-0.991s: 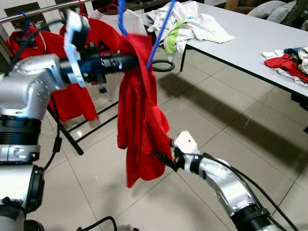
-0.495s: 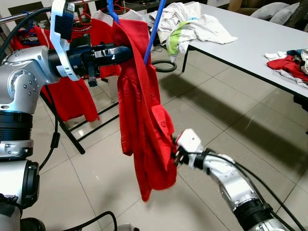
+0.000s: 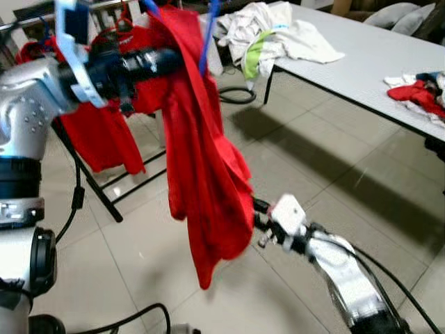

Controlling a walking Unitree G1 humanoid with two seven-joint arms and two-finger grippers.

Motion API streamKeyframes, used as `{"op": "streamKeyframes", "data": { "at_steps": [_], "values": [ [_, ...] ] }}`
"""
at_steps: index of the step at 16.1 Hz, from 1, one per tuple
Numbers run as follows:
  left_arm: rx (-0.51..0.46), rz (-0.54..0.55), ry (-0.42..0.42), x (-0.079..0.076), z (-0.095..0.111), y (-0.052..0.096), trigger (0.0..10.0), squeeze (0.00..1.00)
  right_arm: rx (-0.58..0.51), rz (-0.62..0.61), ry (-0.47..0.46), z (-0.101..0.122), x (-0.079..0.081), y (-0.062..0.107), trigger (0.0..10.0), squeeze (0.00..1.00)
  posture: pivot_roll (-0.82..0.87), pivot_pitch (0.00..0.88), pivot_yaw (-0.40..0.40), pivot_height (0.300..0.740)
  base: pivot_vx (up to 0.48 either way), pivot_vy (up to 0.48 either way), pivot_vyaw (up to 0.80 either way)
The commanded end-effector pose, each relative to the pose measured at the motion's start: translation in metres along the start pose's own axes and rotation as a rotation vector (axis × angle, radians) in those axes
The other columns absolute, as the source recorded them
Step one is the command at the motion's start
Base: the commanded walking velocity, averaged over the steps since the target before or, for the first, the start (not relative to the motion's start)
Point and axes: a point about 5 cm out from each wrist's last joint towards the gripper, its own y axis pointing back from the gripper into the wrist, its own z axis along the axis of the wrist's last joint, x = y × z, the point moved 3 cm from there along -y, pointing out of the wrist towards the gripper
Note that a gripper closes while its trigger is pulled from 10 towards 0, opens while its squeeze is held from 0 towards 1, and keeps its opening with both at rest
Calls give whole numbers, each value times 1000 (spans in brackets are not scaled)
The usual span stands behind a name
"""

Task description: Hang hanger

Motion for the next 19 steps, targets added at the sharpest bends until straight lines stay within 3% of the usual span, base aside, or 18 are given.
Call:
{"op": "streamKeyframes", "data": {
  "at_steps": [1,3,8,9,10,14,17,18,19],
  "values": [
    [-49,-7,-26,-1,13,2,0,0,-14,-38,31,4,-8,4,10000,1000,82,0,56,740,0,0,0],
    [-88,-25,-6,-2,17,3,0,0,32,-90,19,-9,-13,12,10000,1000,76,0,65,740,0,0,0],
    [-133,-90,41,-5,24,3,0,0,12,-118,47,-6,-13,-5,10000,1000,78,0,80,740,0,0,0],
    [-143,-78,44,-4,25,2,0,0,-38,-81,50,4,-7,-16,10000,0,79,0,82,740,0,0,0],
    [-128,-64,44,-3,23,2,0,0,-96,-35,97,17,0,-24,10000,0,80,0,80,740,0,0,0],
    [-79,19,19,6,10,4,0,0,-232,31,90,50,7,-30,10000,0,72,0,71,740,0,0,0],
    [-82,51,12,11,7,2,0,0,-295,-3,-97,63,1,-44,10000,0,71,0,66,740,0,0,0],
    [-62,63,9,12,3,0,0,0,-268,32,-185,60,2,-50,10000,0,79,0,58,740,0,0,0],
    [-54,65,7,13,2,0,0,0,-226,70,-187,54,7,-51,10000,0,81,0,57,740,0,0,0]
  ]
}}
